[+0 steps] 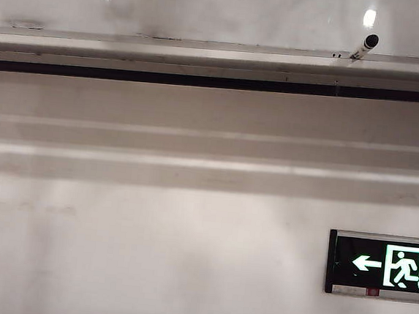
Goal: Wipe the whiteboard clean using the black magnetic whiteboard eraser attached to the whiteboard.
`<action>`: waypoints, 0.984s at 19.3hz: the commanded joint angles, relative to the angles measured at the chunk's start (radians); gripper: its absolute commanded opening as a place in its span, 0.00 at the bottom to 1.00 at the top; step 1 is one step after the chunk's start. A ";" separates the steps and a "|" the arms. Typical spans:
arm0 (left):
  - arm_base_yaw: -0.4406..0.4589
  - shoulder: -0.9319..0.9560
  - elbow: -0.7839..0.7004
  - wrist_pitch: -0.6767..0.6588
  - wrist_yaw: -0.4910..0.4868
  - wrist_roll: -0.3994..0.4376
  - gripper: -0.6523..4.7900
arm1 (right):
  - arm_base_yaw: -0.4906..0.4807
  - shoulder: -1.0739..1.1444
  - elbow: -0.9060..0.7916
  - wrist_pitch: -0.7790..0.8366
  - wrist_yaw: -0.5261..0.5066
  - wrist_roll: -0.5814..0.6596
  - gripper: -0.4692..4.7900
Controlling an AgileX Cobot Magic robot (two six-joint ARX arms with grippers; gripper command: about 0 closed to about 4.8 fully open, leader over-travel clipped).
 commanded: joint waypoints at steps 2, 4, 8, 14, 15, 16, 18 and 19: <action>-0.040 0.070 0.094 0.010 0.010 0.001 0.11 | 0.000 0.136 0.058 0.201 -0.050 -0.029 0.61; -0.075 0.079 0.106 0.023 0.010 0.001 0.11 | 0.000 0.191 0.058 0.303 -0.067 -0.046 0.94; -0.118 0.079 0.106 0.049 0.010 0.001 0.11 | 0.000 0.273 0.058 0.408 -0.045 -0.046 0.94; -0.137 0.079 0.106 0.078 0.018 0.001 0.11 | -0.001 0.375 0.058 0.503 0.002 -0.046 0.92; -0.137 0.079 0.106 0.079 0.018 0.001 0.11 | -0.001 0.388 0.058 0.511 0.007 -0.046 0.91; -0.137 0.079 0.106 0.079 0.018 0.001 0.11 | -0.001 0.397 0.058 0.514 0.018 -0.046 0.87; -0.137 0.079 0.106 0.079 0.018 0.000 0.11 | -0.001 0.409 0.058 0.512 0.033 -0.046 0.58; -0.137 0.079 0.106 0.079 0.018 0.001 0.11 | -0.001 0.411 0.058 0.511 0.031 -0.046 0.44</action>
